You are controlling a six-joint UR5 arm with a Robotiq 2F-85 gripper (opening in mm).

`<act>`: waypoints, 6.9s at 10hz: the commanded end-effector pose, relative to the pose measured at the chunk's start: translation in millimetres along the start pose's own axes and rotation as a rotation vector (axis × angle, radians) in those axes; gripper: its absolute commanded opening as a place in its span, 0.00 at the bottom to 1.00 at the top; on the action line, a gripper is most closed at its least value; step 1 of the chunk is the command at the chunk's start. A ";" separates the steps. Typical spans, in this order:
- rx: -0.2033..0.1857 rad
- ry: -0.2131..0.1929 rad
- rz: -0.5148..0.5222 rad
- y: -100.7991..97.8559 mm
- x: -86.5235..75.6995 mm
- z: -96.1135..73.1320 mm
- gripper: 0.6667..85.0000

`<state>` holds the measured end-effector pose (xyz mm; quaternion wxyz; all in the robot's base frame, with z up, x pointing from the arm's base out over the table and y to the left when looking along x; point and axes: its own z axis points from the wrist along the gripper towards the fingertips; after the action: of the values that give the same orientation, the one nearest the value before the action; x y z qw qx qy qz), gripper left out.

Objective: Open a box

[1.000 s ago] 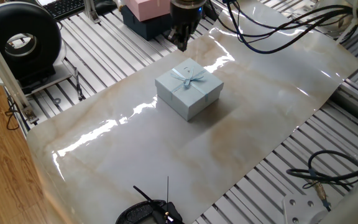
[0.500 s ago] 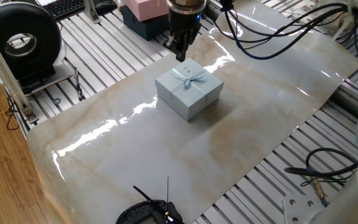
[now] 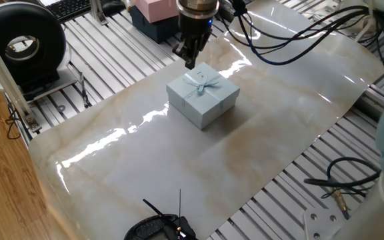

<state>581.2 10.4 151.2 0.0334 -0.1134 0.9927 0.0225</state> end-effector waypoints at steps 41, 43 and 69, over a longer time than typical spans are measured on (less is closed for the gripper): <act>0.010 0.107 -0.716 -42.4 47.2 78.3 0.48; 0.016 0.104 -0.688 -39.9 39.3 76.4 0.28; -0.050 0.113 -0.346 51.2 7.0 25.5 0.01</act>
<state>557.3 42.8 131.2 -0.0320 -0.2992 0.9532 0.0304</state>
